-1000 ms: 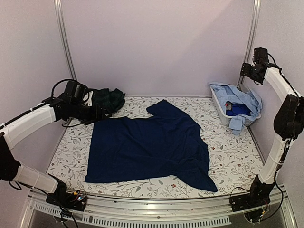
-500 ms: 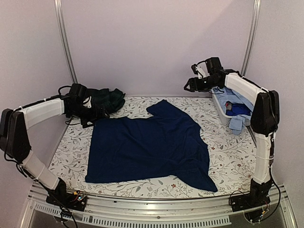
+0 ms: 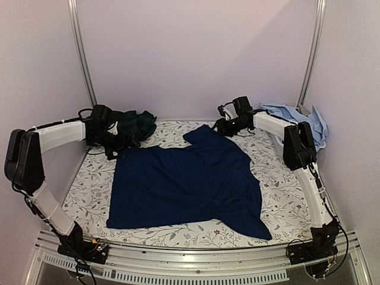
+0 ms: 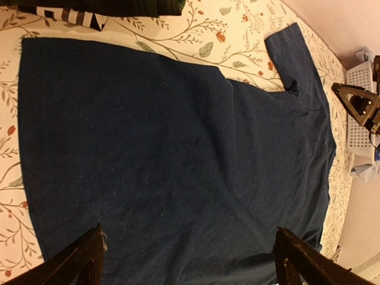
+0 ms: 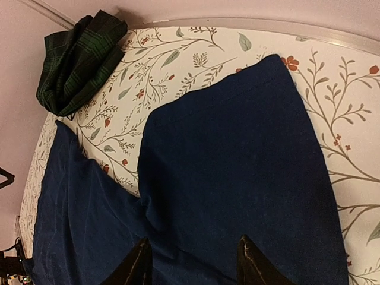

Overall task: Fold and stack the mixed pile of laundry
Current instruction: Move the flattened T-shirt to the center of the board.

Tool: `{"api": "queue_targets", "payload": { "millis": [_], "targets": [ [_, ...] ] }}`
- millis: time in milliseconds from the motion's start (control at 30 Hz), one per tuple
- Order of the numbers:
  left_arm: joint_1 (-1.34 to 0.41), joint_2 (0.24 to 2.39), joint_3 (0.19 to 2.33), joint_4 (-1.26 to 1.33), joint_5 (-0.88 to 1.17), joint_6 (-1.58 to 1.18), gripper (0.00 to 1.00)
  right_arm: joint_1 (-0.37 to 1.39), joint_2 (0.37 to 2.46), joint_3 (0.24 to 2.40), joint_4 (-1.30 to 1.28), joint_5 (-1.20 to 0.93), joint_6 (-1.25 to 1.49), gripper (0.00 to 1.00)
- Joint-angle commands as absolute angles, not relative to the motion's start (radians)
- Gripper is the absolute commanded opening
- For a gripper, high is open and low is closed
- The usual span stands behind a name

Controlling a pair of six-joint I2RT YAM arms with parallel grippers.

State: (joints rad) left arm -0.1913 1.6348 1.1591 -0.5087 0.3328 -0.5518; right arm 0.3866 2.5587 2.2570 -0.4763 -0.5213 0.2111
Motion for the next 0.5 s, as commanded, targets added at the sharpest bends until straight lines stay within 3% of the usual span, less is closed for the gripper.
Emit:
{"api": "queue_targets", "payload": {
  "millis": [0, 467],
  "targets": [
    [-0.185, 1.635, 1.203, -0.517, 0.327, -0.545, 1.00, 0.403, 2.645, 2.297, -0.395, -0.566, 0.336, 0.47],
    [-0.150, 1.628, 1.212, -0.552, 0.282, -0.528, 1.00, 0.292, 2.691, 2.268, -0.521, -0.330, 0.524, 0.52]
  ]
}}
